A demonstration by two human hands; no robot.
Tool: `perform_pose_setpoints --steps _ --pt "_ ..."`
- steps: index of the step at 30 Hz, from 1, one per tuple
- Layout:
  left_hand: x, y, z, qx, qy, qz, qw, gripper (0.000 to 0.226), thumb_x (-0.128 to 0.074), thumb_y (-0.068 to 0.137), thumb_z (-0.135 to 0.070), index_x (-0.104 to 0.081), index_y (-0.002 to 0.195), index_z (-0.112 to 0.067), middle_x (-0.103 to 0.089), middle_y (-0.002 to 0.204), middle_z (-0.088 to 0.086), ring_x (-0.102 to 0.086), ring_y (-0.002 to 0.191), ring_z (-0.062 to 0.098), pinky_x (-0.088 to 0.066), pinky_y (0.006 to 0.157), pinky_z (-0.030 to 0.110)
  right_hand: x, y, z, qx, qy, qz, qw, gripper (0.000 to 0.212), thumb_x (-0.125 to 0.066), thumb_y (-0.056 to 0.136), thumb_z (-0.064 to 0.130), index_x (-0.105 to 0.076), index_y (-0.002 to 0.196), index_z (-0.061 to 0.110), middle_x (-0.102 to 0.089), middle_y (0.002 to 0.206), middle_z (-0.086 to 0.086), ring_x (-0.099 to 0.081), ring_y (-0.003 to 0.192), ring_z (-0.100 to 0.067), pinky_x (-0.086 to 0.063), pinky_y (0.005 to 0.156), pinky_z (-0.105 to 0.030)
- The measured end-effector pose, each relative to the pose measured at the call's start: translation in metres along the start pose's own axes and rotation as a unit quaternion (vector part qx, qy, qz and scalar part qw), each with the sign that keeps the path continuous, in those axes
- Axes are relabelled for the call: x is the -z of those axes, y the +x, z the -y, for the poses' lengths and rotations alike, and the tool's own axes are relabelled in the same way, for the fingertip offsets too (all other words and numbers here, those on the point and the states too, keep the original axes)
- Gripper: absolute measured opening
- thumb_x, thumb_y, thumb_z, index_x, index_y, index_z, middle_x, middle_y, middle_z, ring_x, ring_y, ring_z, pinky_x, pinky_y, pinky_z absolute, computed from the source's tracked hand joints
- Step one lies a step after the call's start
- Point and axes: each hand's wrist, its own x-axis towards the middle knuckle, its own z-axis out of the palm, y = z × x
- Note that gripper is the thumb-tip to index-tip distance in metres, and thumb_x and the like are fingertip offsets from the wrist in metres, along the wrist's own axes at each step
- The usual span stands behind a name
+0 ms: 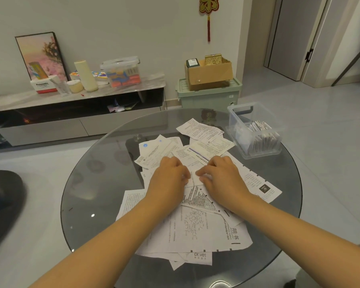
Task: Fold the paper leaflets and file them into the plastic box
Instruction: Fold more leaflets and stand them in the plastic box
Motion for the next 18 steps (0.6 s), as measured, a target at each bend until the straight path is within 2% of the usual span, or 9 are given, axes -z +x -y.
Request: perform_pose_setpoints --steps 4,7,10,13,15,18 --pt "0.009 0.001 0.002 -0.021 0.06 0.071 0.995 0.039 -0.058 0.087 -0.049 -0.065 0.116 -0.023 -0.06 0.114 -0.007 -0.049 0.111 0.014 -0.041 0.092 0.031 0.003 -0.001 0.003 0.058 -0.053 0.053 0.996 0.033 -0.039 0.098 0.032 -0.06 0.122 0.02 -0.052 0.123 0.007 -0.036 0.116 -0.017 -0.028 0.097 -0.031" --pt "0.014 0.001 0.0 -0.06 0.121 0.082 0.987 0.031 -0.052 0.093 -0.043 -0.067 0.109 -0.022 -0.063 0.11 -0.004 -0.053 0.104 0.017 -0.042 0.09 0.032 0.003 -0.001 0.005 0.061 -0.072 0.075 0.993 0.035 -0.042 0.096 0.035 -0.057 0.121 0.017 -0.053 0.124 0.005 -0.041 0.115 -0.018 -0.03 0.098 -0.031" --pt "0.021 0.001 -0.011 -0.138 0.256 0.08 0.953 0.031 -0.037 0.098 -0.031 -0.059 0.086 -0.013 -0.063 0.094 0.002 -0.052 0.082 0.02 -0.038 0.072 0.031 0.008 -0.001 0.007 0.062 -0.079 0.076 0.992 0.033 -0.043 0.096 0.036 -0.06 0.118 0.018 -0.057 0.118 0.004 -0.045 0.111 -0.018 -0.033 0.095 -0.031" --pt "0.025 0.007 -0.021 -0.143 0.299 0.062 0.941 0.025 -0.032 0.098 -0.026 -0.046 0.08 -0.017 -0.063 0.091 0.004 -0.047 0.073 0.02 -0.03 0.068 0.03 0.014 0.0 0.01 0.047 -0.057 0.051 0.996 0.031 -0.042 0.098 0.035 -0.068 0.098 0.018 -0.066 0.095 0.001 -0.054 0.092 -0.02 -0.037 0.075 -0.03" --pt "0.027 0.011 -0.023 -0.12 0.252 0.028 0.96 0.027 -0.032 0.098 -0.028 -0.051 0.084 -0.015 -0.064 0.092 0.002 -0.053 0.078 0.021 -0.032 0.071 0.029 0.022 0.001 0.01 0.014 -0.011 0.023 1.0 0.032 -0.042 0.098 0.034 -0.068 0.088 0.018 -0.067 0.083 -0.001 -0.057 0.081 -0.023 -0.031 0.064 -0.03" --pt "0.034 0.012 -0.032 -0.042 0.024 -0.047 0.998 0.02 -0.045 0.095 -0.026 -0.063 0.096 -0.018 -0.067 0.094 -0.006 -0.058 0.087 0.014 -0.043 0.08 0.028 0.043 0.002 0.01 0.002 -0.006 -0.014 1.0 0.027 -0.041 0.098 0.028 -0.067 0.098 0.022 -0.069 0.089 0.0 -0.06 0.086 -0.022 -0.029 0.064 -0.027"
